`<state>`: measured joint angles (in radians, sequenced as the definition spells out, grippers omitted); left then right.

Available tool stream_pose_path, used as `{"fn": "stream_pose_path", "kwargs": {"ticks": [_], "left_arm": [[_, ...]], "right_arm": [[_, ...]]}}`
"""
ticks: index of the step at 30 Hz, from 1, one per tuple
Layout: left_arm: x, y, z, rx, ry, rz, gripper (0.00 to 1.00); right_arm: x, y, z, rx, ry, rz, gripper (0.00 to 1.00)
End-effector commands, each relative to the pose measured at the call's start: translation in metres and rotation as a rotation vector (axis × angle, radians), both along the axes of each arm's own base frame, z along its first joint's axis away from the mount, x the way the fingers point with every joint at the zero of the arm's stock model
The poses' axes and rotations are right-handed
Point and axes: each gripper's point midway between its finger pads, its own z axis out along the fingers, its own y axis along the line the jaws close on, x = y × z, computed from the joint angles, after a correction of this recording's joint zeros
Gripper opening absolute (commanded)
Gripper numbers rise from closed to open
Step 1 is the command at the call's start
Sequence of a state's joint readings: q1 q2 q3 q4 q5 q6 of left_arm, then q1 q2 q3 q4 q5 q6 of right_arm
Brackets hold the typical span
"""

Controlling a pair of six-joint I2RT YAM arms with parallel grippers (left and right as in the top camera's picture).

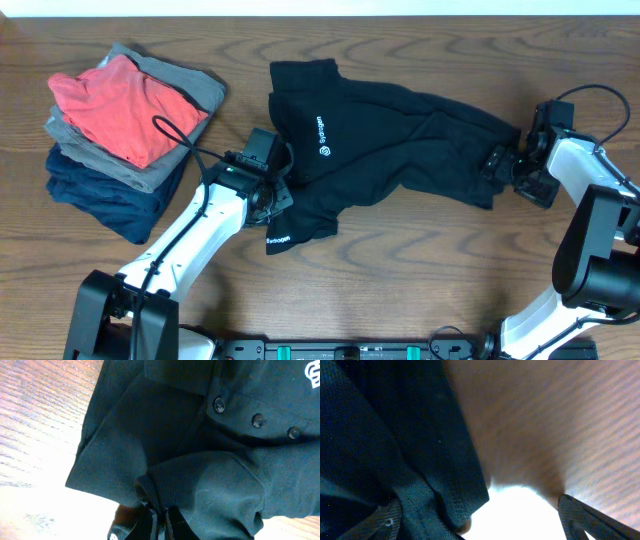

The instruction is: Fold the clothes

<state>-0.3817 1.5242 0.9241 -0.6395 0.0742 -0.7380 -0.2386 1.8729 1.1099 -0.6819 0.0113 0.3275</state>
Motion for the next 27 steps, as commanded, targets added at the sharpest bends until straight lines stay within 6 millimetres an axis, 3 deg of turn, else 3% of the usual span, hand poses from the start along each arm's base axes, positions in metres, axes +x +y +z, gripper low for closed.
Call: {"fn": "stream_pose_path", "kwargs": {"ticks": [1, 10, 14, 21, 23, 24, 25, 26, 27], "left_arm": [[-0.003, 0.005, -0.001, 0.022, 0.006, -0.007, 0.07], [-0.004, 0.005, -0.001, 0.023, 0.011, -0.006, 0.07], [-0.004, 0.005, -0.001, 0.023, 0.012, -0.006, 0.07], [-0.005, 0.006, -0.002, 0.025, 0.017, -0.006, 0.07], [-0.005, 0.006, -0.002, 0.025, 0.017, -0.006, 0.07], [-0.005, 0.006, -0.002, 0.025, 0.017, -0.006, 0.07], [-0.005, 0.006, -0.002, 0.025, 0.017, -0.006, 0.07], [-0.005, 0.006, -0.002, 0.025, 0.017, -0.006, 0.07], [-0.005, 0.006, -0.002, 0.025, 0.017, -0.006, 0.07]], "right_arm": [[-0.013, 0.021, -0.006, 0.115, 0.036, 0.037, 0.95], [0.021, 0.001, 0.030, 0.023, -0.159, 0.028, 0.93], [0.047, 0.003, 0.025, 0.012, -0.243, 0.093, 0.89], [0.057, 0.038, -0.007, 0.144, -0.235, 0.178, 0.86], [0.065, 0.042, -0.014, 0.142, -0.256, 0.194, 0.75], [0.070, 0.043, -0.016, 0.137, -0.272, 0.200, 0.64], [0.077, 0.043, -0.017, 0.131, -0.296, 0.204, 0.48], [0.086, 0.042, -0.015, 0.120, -0.332, 0.208, 0.22], [0.095, 0.040, -0.011, 0.109, -0.371, 0.201, 0.04]]}}
